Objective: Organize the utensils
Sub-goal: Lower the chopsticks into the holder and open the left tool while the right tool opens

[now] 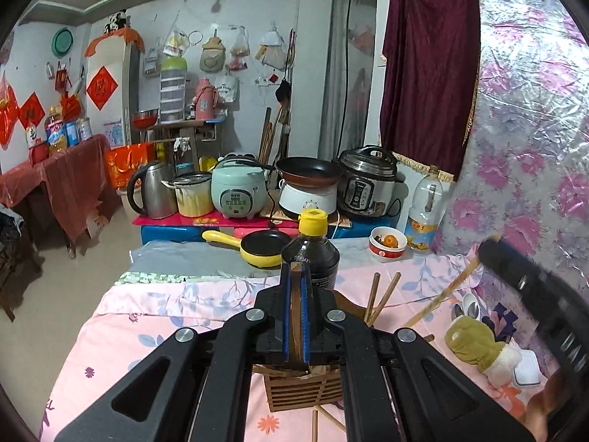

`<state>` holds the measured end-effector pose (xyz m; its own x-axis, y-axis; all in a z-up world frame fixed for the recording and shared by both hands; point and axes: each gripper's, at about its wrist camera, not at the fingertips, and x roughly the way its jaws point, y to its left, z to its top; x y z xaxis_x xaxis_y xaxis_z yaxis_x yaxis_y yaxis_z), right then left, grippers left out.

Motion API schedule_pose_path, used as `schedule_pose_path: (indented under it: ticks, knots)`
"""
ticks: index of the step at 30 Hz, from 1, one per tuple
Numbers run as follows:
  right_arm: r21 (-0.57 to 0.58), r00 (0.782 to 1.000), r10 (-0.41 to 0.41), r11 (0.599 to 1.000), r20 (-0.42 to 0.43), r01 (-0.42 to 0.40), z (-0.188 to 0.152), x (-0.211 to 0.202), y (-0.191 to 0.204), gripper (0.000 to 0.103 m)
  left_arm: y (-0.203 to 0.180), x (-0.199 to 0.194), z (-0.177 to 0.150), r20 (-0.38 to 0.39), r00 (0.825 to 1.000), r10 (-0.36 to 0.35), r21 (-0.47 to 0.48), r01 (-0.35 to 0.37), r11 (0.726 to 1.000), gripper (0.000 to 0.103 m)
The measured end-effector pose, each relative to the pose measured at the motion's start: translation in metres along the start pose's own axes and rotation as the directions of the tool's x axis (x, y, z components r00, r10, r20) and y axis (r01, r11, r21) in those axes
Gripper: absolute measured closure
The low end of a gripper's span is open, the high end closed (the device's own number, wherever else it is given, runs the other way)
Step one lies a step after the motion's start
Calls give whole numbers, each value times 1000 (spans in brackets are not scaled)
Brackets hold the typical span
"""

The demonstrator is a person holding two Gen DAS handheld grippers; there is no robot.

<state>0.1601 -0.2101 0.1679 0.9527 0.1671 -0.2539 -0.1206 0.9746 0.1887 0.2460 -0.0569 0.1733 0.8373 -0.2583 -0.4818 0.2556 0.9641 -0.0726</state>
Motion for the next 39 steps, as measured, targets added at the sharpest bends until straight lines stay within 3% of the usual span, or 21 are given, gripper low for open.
schedule_pose_path:
  ticks: [5,8,10,11,12,14,19,27,39]
  knots:
    - [12,1000,-5,1000,-15,5,-9,17,-1,97,11,13,-10,-28,999,-23,-41,21,999,98]
    - [-29,996,-3,1000,-92,0,-27,36,2,94,14,22,-19,-59,998,-32,-50,29,998,96]
    - [-56,989,-34,998,-141,27,-37,49,4,91,19,25,-27,-79,996,-40,-73,35,997,64]
    - [-37,989,-19,999,-147,13,-37,50,2,88,21,23,-31,-71,997,-41,-87,35,996,38]
    - [-19,989,9,1000,-149,-12,-36,48,0,87,23,20,-34,-50,998,-31,-96,26,995,34]
    - [-24,991,4,1000,-132,-7,-35,42,2,86,22,18,-36,-46,999,-3,-67,0,998,34]
    - [-51,994,-23,999,-102,18,-35,31,7,75,24,12,-37,-50,999,-20,-76,16,997,32]
    - [-41,995,-58,998,-87,54,-31,18,-2,54,38,-3,-37,-36,998,50,-97,-54,994,13]
    - [-57,995,-74,996,-69,70,-33,-17,3,42,29,-30,-54,-22,988,150,-51,-151,987,8]
